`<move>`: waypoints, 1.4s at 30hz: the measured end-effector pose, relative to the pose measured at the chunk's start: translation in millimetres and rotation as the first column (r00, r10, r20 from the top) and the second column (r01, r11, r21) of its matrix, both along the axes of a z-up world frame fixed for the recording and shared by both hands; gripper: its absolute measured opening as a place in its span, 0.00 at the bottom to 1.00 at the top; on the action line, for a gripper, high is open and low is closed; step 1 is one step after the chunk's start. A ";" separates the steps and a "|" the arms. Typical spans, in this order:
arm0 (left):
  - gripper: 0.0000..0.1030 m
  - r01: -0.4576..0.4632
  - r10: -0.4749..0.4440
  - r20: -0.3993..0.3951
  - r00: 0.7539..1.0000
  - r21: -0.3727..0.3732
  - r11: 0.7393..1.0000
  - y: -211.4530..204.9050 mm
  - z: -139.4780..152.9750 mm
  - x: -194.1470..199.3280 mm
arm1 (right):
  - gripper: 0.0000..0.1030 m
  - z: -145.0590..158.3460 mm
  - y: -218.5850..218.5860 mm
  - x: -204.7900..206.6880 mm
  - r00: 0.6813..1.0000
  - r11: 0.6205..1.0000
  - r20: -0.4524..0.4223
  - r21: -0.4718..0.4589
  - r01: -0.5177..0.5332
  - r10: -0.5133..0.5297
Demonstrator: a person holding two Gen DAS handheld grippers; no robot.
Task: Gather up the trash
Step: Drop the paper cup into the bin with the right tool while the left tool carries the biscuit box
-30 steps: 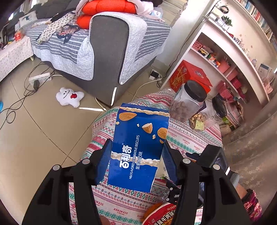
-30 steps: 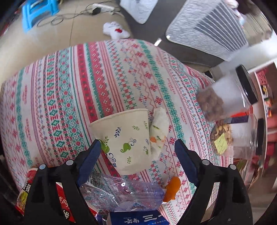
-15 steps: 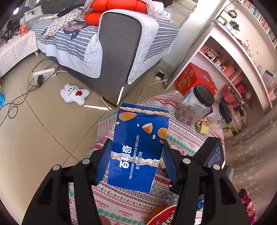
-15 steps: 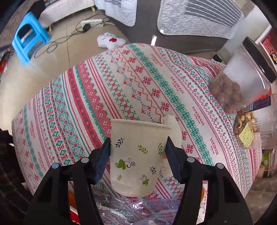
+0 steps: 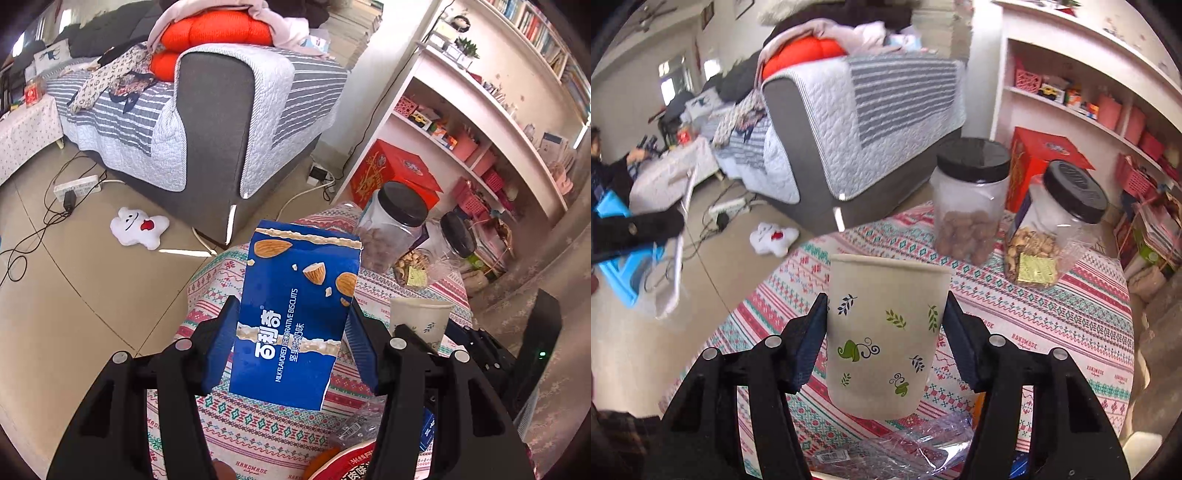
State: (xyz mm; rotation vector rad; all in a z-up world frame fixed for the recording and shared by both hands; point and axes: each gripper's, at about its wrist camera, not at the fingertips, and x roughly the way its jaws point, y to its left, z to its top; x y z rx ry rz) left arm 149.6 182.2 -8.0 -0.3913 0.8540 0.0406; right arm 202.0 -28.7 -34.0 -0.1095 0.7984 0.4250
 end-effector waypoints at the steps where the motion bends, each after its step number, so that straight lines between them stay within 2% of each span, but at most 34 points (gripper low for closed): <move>1: 0.54 0.006 -0.006 0.012 1.000 0.003 1.000 -4.5 1.5 -0.3 | 0.56 7.9 -6.8 -3.6 0.999 0.999 0.022 0.027 0.026 -0.027; 5: 0.54 0.034 -0.035 0.061 0.998 0.018 0.999 -22.4 6.7 -3.8 | 0.56 32.2 -31.4 -26.6 0.982 0.986 0.118 0.095 0.134 -0.145; 9: 0.54 0.070 -0.074 0.120 0.990 0.038 0.997 -45.0 14.3 -9.6 | 0.57 44.6 -52.8 -50.0 0.943 0.962 0.197 0.110 0.249 -0.266; 13: 0.54 0.099 -0.106 0.173 0.979 0.053 0.994 -70.6 20.9 -16.9 | 0.57 53.6 -77.5 -71.6 0.884 0.919 0.254 0.116 0.376 -0.394; 16: 0.54 0.111 -0.121 0.208 0.971 0.060 0.992 -90.1 24.6 -23.1 | 0.57 59.2 -99.5 -86.9 0.825 0.868 0.272 0.133 0.478 -0.496; 19: 0.54 0.121 -0.133 0.235 0.963 0.065 0.990 -107.9 28.0 -28.0 | 0.58 63.8 -123.5 -103.5 0.744 0.799 0.300 0.147 0.582 -0.597; 24: 0.54 0.144 -0.161 0.260 0.952 0.084 0.986 -136.5 29.6 -35.0 | 0.59 65.8 -166.9 -130.6 0.581 0.665 0.373 0.149 0.732 -0.723; 34: 0.54 0.189 -0.213 0.253 0.944 0.118 0.975 -183.4 20.4 -37.6 | 0.60 43.3 -275.4 -157.8 0.312 0.374 0.356 0.118 0.920 -0.881; 36: 0.54 0.199 -0.225 0.250 0.942 0.126 0.972 -192.7 17.4 -38.1 | 0.60 40.0 -295.4 -163.4 0.265 0.320 0.341 0.116 0.940 -0.902; 42: 0.54 0.237 -0.273 0.248 0.930 0.164 0.958 -225.4 10.6 -44.5 | 0.64 28.8 -341.0 -174.0 0.164 0.196 0.282 0.089 0.977 -0.945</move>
